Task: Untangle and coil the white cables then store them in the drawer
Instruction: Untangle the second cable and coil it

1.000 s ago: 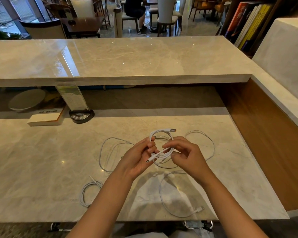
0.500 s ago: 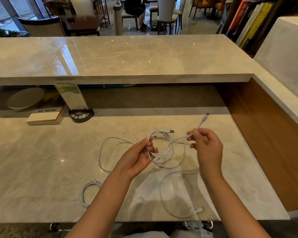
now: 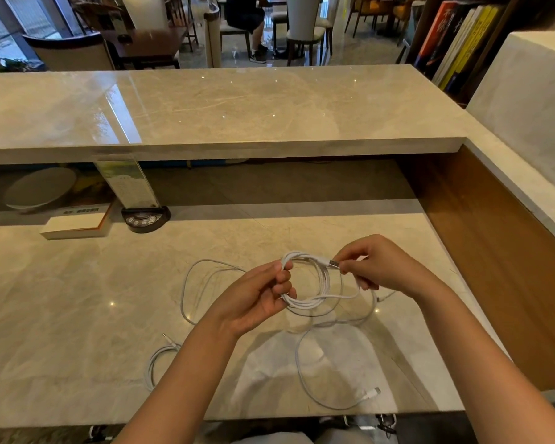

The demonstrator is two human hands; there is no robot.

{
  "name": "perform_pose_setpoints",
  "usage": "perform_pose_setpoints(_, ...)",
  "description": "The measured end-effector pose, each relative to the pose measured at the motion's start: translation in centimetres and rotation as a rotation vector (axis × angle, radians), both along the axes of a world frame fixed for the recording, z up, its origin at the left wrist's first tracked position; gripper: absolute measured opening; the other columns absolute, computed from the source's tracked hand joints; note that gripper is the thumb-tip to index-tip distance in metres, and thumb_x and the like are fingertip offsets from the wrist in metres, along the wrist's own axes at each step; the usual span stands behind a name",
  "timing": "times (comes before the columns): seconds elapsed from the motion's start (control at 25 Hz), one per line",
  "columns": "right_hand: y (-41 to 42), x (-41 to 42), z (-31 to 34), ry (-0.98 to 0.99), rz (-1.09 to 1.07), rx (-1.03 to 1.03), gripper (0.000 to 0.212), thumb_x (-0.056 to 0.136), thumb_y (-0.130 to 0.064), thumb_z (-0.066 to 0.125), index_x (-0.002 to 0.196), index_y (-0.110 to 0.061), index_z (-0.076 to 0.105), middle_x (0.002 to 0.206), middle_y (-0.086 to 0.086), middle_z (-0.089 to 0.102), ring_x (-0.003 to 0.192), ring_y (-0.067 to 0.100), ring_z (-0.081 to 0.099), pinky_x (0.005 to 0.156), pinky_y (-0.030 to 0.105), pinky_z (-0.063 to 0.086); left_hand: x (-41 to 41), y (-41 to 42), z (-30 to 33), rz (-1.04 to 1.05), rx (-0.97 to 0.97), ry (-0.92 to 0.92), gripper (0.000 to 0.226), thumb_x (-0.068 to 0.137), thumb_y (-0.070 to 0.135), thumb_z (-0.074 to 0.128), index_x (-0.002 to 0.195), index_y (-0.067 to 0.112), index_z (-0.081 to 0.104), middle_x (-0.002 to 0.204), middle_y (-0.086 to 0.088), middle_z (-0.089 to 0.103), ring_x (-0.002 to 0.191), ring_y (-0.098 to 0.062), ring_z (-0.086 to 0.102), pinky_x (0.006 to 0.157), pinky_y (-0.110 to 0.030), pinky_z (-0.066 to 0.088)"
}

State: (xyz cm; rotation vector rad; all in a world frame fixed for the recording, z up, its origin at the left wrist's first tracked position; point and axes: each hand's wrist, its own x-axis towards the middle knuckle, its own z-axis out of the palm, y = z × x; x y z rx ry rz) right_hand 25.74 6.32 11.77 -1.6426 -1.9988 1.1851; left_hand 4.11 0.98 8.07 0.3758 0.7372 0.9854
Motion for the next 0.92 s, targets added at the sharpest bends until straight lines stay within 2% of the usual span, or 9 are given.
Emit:
perform_pose_setpoints(0.08, -0.2, -0.7, 0.2, -0.036, 0.165, -0.027, 0.018, 0.087, -0.004, 0.058, 0.083, -0.013, 0.073, 0.061, 0.005, 0.065, 0.045, 0.008, 0.053, 0.048, 0.021, 0.046, 0.1, -0.1, 0.1, -0.018, -0.009, 0.015, 0.012, 0.081, 0.011, 0.051, 0.085, 0.004, 0.060, 0.057, 0.002, 0.049, 0.045, -0.006, 0.044, 0.060, -0.022, 0.053)
perform_pose_setpoints(0.2, -0.5, -1.8, 0.5, 0.200, 0.205, -0.101, 0.027, 0.090, 0.001, 0.044, 0.094, -0.009, 0.070, 0.069, 0.010, 0.065, 0.057, 0.018, 0.058, 0.056, 0.026, 0.051, 0.3, -0.3, -0.3, -0.041, -0.044, 0.027, 0.013, 0.086, 0.009, 0.048, 0.085, 0.004, 0.060, 0.057, 0.001, 0.049, 0.045, -0.006, 0.045, 0.059, -0.022, 0.053)
perform_pose_setpoints(0.28, -0.7, -2.3, 0.7, 0.365, 0.167, -0.197, 0.033, 0.089, -0.003, 0.040, 0.111, -0.018, 0.059, 0.078, 0.009, 0.066, 0.064, 0.021, 0.058, 0.060, 0.029, 0.052, 0.3, -0.3, -0.6, -0.022, -0.077, 0.009, 0.014, 0.088, 0.008, 0.047, 0.085, 0.004, 0.060, 0.057, 0.001, 0.049, 0.044, -0.006, 0.045, 0.058, -0.022, 0.053)
perform_pose_setpoints(0.32, -0.8, -2.5, 0.8, 0.358, 0.201, -0.181, 0.038, 0.087, -0.007, 0.043, 0.119, -0.027, 0.051, 0.083, 0.006, 0.064, 0.067, 0.019, 0.057, 0.063, 0.029, 0.051, 0.4, -0.3, -0.5, 0.000, -0.092, 0.002, 0.015, 0.090, 0.008, 0.046, 0.085, 0.004, 0.059, 0.056, 0.001, 0.050, 0.043, -0.005, 0.045, 0.056, -0.021, 0.053)
perform_pose_setpoints(0.44, -1.4, -2.8, 0.4, 0.041, 0.417, 0.109, 0.054, 0.082, -0.012, 0.062, 0.122, -0.040, 0.039, 0.089, -0.004, 0.057, 0.068, 0.011, 0.054, 0.062, 0.022, 0.048, 0.4, -0.2, -0.3, 0.034, -0.101, 0.067, 0.021, 0.095, 0.006, 0.042, 0.085, 0.003, 0.060, 0.055, 0.000, 0.050, 0.042, -0.006, 0.047, 0.050, -0.021, 0.052)
perform_pose_setpoints(0.6, -1.8, -3.4, -0.2, -0.174, 0.402, 0.516, 0.009, 0.089, -0.023, 0.057, 0.098, -0.025, 0.056, 0.087, -0.004, 0.064, 0.073, 0.015, 0.054, 0.062, 0.030, 0.042, 0.6, -0.1, 0.1, 0.016, -0.075, 0.175, 0.020, 0.095, 0.004, 0.044, 0.087, 0.001, 0.062, 0.052, 0.000, 0.053, 0.042, -0.006, 0.050, 0.056, -0.022, 0.055)
perform_pose_setpoints(0.72, -2.1, -4.1, -0.7, -0.214, 0.332, 0.672, 0.005, 0.085, -0.025, 0.063, 0.090, -0.023, 0.063, 0.105, -0.006, 0.057, 0.088, 0.012, 0.048, 0.072, 0.027, 0.036, 1.0, -0.1, 0.1, -0.009, -0.045, 0.231, 0.019, 0.095, 0.005, 0.044, 0.089, 0.002, 0.062, 0.053, 0.002, 0.053, 0.043, -0.005, 0.048, 0.059, -0.022, 0.056)
perform_pose_setpoints(0.8, -2.0, -4.7, -0.1, -0.014, 0.166, 0.604, 0.003, 0.086, -0.020, 0.063, 0.086, -0.022, 0.060, 0.098, -0.009, 0.056, 0.087, 0.009, 0.047, 0.075, 0.023, 0.036, 1.2, -0.1, 0.2, -0.026, -0.029, 0.240, 0.019, 0.095, 0.008, 0.045, 0.088, 0.003, 0.062, 0.054, 0.003, 0.052, 0.043, -0.004, 0.047, 0.059, -0.022, 0.055)
perform_pose_setpoints(0.92, -0.7, -4.5, 1.4, 0.409, -0.244, 0.315, 0.008, 0.090, -0.014, 0.055, 0.085, -0.019, 0.055, 0.073, -0.006, 0.068, 0.056, 0.005, 0.055, 0.052, 0.019, 0.046, 1.3, -0.1, 0.7, -0.038, -0.013, 0.171, 0.021, 0.096, 0.007, 0.042, 0.088, 0.002, 0.060, 0.054, 0.002, 0.049, 0.042, -0.005, 0.045, 0.056, -0.021, 0.054)
